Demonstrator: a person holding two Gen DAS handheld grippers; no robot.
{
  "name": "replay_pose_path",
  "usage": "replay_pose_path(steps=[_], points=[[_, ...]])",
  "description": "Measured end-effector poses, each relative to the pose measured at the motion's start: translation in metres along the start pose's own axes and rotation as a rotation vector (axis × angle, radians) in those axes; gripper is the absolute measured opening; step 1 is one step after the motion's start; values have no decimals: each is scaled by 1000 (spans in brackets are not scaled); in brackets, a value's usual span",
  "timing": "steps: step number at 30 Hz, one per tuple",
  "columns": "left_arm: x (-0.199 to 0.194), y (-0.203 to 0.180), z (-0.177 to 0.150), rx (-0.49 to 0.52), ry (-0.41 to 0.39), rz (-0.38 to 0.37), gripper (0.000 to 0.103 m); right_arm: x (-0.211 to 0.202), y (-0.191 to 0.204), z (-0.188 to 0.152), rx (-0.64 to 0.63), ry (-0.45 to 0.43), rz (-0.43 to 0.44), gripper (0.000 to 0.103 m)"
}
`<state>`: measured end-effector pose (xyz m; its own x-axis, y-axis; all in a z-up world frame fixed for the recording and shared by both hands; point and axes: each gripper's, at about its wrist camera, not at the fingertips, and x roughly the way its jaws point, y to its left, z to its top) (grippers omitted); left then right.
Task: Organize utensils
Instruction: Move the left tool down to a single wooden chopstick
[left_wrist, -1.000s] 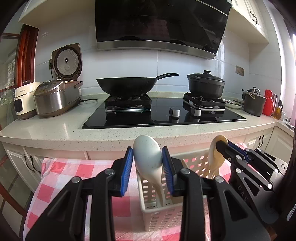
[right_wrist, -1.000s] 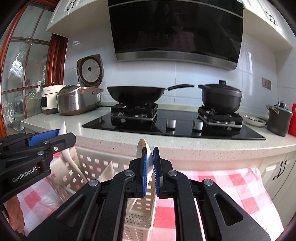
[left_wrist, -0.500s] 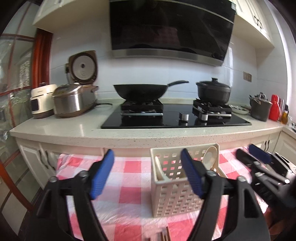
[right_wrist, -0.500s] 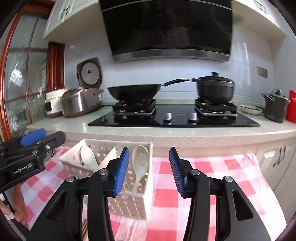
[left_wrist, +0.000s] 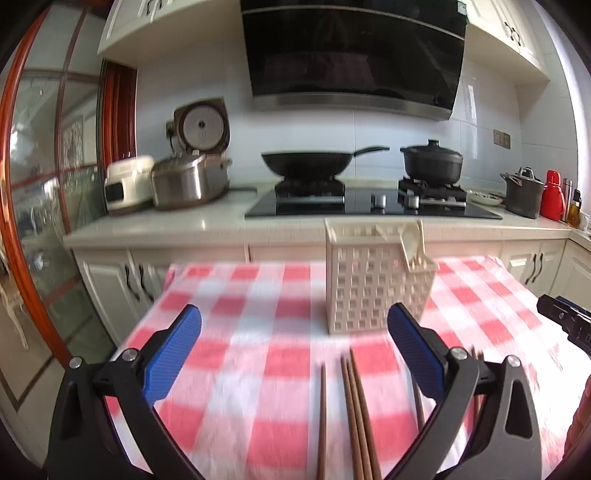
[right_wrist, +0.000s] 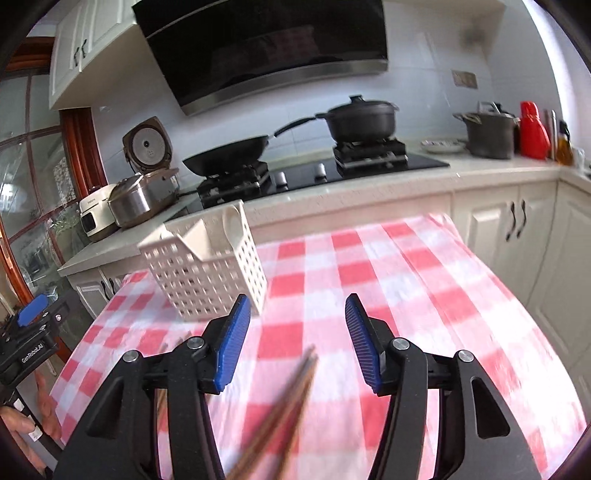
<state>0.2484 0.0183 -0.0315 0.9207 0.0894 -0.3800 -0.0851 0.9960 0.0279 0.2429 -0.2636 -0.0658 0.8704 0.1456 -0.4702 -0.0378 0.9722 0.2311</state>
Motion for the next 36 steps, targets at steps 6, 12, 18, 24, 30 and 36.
replay_pose_path(steps=[6, 12, 18, 24, 30, 36], points=[[-9, 9, -31, -2, 70, 15, 98, -18, -14, -22, -1, 25, -15, 52], [-15, 9, -55, 28, 109, 16, 98, -29, -27, -37, -21, 35, -50, 52], [-12, 6, -65, 50, 128, 11, 98, -18, -40, -52, -29, 110, -115, 52], [-12, 6, -69, 55, 134, 9, 98, 12, -29, -65, -45, 224, -98, 52], [-9, 11, -73, 47, 143, 12, 98, 32, -3, -73, -78, 285, -64, 47], [-8, 22, -75, 20, 143, 15, 98, 46, 13, -75, -136, 322, -112, 35]])
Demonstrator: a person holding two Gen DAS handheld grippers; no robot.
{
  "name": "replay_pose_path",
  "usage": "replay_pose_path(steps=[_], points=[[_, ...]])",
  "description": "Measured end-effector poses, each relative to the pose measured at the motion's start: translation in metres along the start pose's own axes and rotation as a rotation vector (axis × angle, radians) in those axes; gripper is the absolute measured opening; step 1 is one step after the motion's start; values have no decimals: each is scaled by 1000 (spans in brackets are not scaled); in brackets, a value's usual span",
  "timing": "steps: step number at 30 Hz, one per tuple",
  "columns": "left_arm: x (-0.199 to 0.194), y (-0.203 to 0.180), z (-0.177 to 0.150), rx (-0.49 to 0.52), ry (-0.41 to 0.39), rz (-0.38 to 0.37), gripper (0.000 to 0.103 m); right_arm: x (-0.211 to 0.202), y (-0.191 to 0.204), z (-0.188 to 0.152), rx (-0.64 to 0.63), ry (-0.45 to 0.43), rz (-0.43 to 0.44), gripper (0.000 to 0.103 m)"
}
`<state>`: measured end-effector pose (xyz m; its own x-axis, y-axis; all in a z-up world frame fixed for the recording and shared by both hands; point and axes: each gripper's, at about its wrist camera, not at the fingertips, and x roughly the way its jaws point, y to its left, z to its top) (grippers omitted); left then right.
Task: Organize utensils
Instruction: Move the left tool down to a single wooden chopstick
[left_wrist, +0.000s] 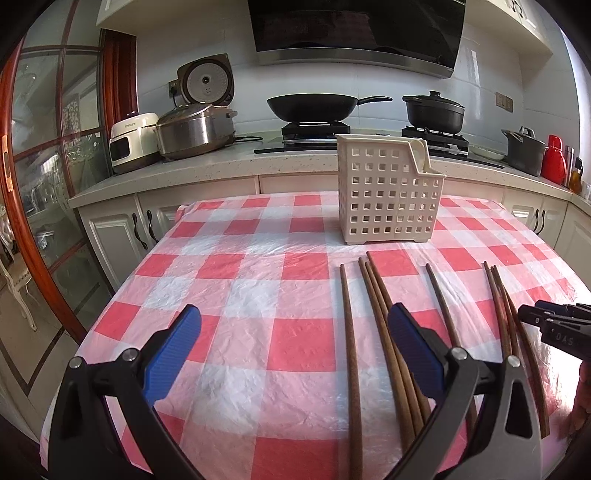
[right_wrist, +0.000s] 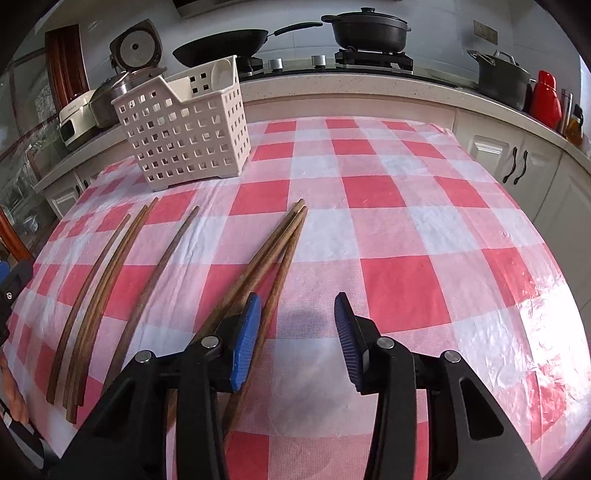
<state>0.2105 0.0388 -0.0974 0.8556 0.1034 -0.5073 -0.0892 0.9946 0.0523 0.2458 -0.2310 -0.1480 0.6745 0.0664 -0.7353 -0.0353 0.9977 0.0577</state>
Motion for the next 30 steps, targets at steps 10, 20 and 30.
replay_pose_path(steps=[10, 20, 30], points=[[6, 19, -6, -56, 11, 6, 98, 6, 0, 13, 31, 23, -5, 35], [11, 28, -11, -82, 23, -3, 98, 26, 9, 25, -9, 60, -72, 27], [37, 12, -8, -20, 130, -60, 96, 29, 0, 29, 9, 59, -37, 10]])
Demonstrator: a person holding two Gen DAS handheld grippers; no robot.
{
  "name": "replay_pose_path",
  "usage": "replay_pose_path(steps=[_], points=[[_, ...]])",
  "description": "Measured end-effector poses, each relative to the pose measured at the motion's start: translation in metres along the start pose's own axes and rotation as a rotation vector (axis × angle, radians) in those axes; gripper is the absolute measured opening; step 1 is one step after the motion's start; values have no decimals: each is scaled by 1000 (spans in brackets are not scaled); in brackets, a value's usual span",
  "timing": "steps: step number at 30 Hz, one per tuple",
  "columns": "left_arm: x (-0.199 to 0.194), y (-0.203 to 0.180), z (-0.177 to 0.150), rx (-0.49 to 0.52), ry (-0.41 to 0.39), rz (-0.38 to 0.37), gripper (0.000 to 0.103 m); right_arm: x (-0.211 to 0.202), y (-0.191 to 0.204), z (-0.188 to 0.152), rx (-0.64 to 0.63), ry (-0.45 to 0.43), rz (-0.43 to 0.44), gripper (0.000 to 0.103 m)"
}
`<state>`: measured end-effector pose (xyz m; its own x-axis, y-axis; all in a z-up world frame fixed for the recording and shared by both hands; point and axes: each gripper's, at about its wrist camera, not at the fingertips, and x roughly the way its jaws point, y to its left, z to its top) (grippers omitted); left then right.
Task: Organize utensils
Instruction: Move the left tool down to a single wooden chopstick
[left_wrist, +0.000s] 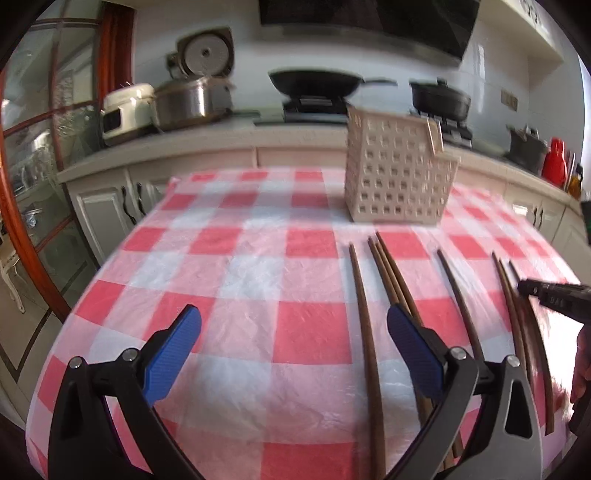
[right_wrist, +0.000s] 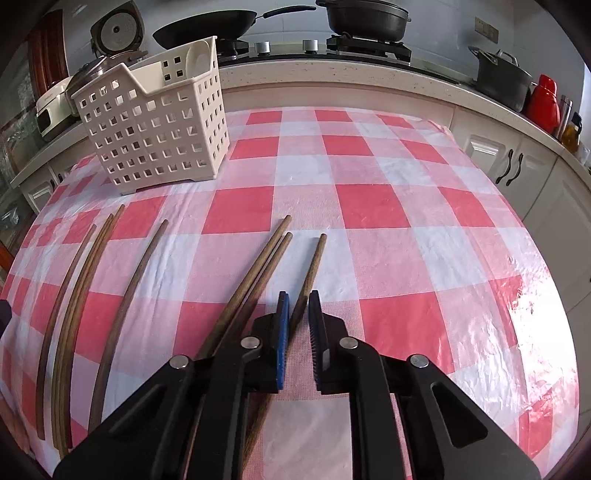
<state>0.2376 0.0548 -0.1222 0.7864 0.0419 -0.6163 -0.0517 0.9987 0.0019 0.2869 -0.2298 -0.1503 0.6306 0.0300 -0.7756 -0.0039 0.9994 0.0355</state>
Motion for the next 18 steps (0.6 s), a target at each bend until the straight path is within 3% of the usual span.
replay_pose_path(steps=[2, 4, 9, 11, 14, 18], points=[[13, -4, 3, 7, 68, -31, 89, 0, -3, 0, 15, -1, 17, 9], [24, -6, 6, 2, 121, -59, 89, 0, -4, 0, 20, -1, 26, 9], [44, -17, 22, 22, 160, -66, 87, 1, -10, 0, 47, -2, 62, 9], [57, -20, 27, 27, 186, -58, 69, 1, -12, 0, 59, -3, 76, 9], [77, -26, 35, 34, 239, -54, 50, 1, -12, 1, 57, -3, 74, 9], [90, -40, 43, 94, 237, -17, 50, 1, -12, 0, 56, -3, 77, 9]])
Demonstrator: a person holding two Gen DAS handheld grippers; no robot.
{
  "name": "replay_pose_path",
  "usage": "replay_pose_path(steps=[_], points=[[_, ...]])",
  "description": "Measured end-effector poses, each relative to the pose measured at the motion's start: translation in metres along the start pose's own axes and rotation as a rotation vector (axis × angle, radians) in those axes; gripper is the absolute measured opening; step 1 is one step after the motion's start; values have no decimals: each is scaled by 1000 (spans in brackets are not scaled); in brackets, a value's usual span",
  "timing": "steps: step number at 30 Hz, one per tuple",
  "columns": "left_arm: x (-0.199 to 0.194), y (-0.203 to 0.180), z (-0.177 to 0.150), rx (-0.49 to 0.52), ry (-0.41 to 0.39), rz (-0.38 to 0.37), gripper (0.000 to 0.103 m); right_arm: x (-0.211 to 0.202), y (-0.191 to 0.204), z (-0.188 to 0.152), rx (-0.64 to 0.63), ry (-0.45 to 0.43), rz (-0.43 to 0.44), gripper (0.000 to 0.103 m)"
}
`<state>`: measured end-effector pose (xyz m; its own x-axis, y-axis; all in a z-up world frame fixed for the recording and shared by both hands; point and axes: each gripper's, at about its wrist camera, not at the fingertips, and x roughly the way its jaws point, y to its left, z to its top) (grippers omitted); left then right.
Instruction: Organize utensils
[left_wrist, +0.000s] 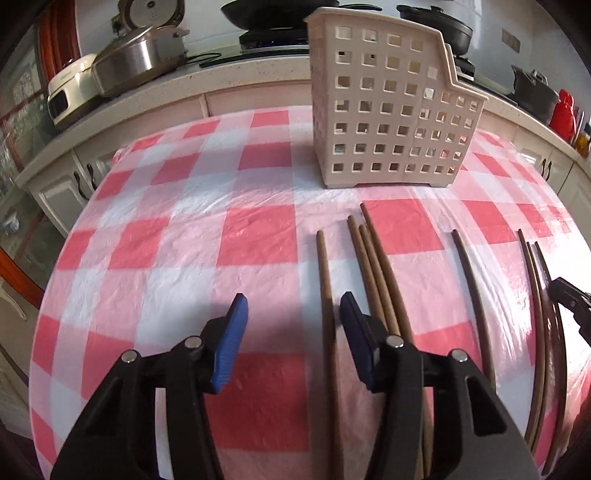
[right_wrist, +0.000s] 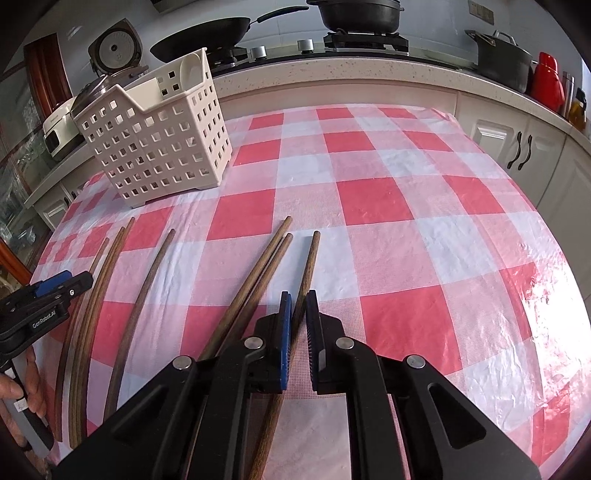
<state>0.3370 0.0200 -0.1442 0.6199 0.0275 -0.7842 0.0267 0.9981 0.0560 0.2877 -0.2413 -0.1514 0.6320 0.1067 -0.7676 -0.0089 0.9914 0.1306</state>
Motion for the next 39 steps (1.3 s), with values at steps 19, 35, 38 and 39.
replay_pose_path(steps=[19, 35, 38, 39], points=[[-30, -6, -2, -16, -70, -118, 6, -7, -7, -1, 31, -31, 52, 8], [-81, 18, -21, -82, -168, -193, 6, -59, 12, 1, -4, -160, 73, 7], [-95, 21, -21, -87, -198, -200, 6, -74, 17, 4, -20, -203, 74, 7], [-99, 22, -21, -88, -206, -202, 6, -77, 19, 4, -25, -213, 76, 7]])
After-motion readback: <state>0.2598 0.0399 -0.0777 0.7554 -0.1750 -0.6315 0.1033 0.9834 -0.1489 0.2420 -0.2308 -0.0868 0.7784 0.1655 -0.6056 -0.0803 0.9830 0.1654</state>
